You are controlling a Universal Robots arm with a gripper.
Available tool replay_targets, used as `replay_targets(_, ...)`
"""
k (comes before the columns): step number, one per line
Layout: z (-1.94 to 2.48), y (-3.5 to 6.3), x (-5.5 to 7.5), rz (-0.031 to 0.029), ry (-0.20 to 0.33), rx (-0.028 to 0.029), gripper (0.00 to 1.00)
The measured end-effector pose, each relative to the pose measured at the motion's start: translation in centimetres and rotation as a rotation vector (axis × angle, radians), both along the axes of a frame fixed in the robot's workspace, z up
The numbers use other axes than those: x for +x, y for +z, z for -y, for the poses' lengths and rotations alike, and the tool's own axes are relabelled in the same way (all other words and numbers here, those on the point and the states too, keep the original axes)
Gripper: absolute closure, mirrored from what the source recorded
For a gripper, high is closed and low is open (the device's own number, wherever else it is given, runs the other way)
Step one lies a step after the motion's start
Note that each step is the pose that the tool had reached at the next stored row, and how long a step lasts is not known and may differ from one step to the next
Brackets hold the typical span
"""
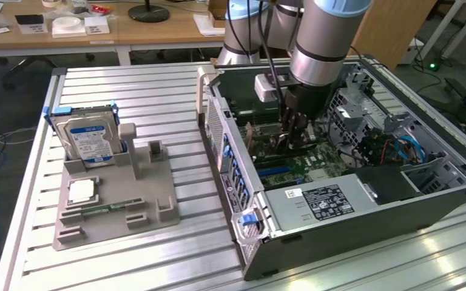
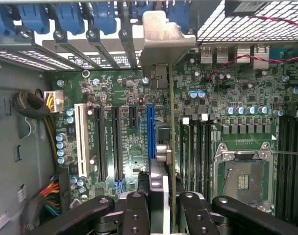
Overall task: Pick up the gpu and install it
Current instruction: 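Insert the gpu into the slot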
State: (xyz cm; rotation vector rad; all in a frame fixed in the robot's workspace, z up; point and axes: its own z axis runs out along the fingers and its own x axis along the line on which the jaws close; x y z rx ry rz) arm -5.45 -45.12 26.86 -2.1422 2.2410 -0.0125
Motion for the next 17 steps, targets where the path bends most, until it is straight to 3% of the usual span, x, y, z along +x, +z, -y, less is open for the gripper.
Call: replay_targets(17, 0.61, -1.22, -0.4, -0.0002, 0.0, -0.0002, 0.72)
